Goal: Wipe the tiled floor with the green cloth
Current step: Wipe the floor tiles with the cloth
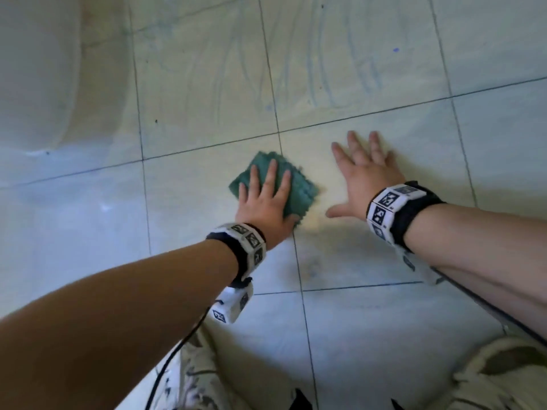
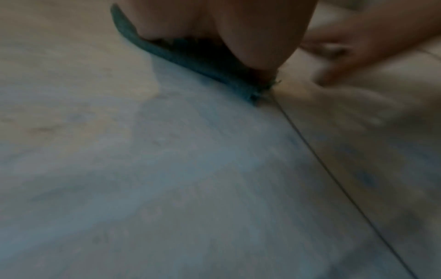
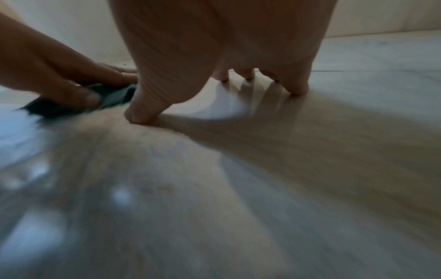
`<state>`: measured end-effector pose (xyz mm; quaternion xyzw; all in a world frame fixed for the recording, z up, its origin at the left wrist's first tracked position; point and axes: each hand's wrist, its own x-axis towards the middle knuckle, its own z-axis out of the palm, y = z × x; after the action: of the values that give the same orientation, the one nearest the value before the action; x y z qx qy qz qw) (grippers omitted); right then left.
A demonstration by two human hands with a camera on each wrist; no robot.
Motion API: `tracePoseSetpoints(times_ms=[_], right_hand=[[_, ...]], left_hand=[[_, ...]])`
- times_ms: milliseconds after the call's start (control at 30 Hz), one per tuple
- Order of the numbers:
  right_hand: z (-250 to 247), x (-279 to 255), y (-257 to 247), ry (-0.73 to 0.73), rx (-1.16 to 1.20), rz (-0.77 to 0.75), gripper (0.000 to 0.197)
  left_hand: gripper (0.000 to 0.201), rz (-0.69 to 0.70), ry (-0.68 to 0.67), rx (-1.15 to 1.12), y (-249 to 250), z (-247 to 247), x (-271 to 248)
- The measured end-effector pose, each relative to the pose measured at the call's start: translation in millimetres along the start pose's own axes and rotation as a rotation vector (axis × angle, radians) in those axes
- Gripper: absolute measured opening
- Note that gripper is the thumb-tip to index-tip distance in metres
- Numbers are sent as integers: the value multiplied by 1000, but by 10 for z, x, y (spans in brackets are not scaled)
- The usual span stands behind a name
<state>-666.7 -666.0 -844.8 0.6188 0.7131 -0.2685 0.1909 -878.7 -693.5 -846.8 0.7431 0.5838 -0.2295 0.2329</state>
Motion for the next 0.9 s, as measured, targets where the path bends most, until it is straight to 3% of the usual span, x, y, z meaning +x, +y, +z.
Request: tracePoseSetpoints(times_ms=[67, 133, 267, 333, 467, 533, 600, 667, 767, 900], right_hand=[[7, 39, -188, 8, -37, -59, 132], [14, 63, -295, 15, -79, -96, 135], [9, 64, -348, -4, -115, -110, 135], [-14, 35, -374, -22, -117, -103, 135], [-4, 9, -400, -26, -119, -84, 133], [3, -3, -403, -22, -111, -79, 132], [11, -15, -412, -15, -101, -78, 131], [12, -13, -407, -8, -89, -77, 131], [25, -18, -377, -3, -82, -69, 130], [43, 31, -365, 12, -83, -89, 128]], left_hand=[[90, 125, -70, 69, 235, 127, -192], [91, 149, -94, 95, 270, 220, -300], [95, 154, -82, 107, -262, 310, -507], [94, 22, -79, 53, -789, 333, -634], [93, -422, -52, -178, -1720, 367, -873], [89, -555, -20, -245, -1741, 452, -883], [88, -574, -3, -246, -1518, 475, -868], [91, -380, -27, -145, -1243, 466, -860], [96, 76, -77, 136, -740, 464, -861], [91, 354, -81, 309, -73, 474, -711]])
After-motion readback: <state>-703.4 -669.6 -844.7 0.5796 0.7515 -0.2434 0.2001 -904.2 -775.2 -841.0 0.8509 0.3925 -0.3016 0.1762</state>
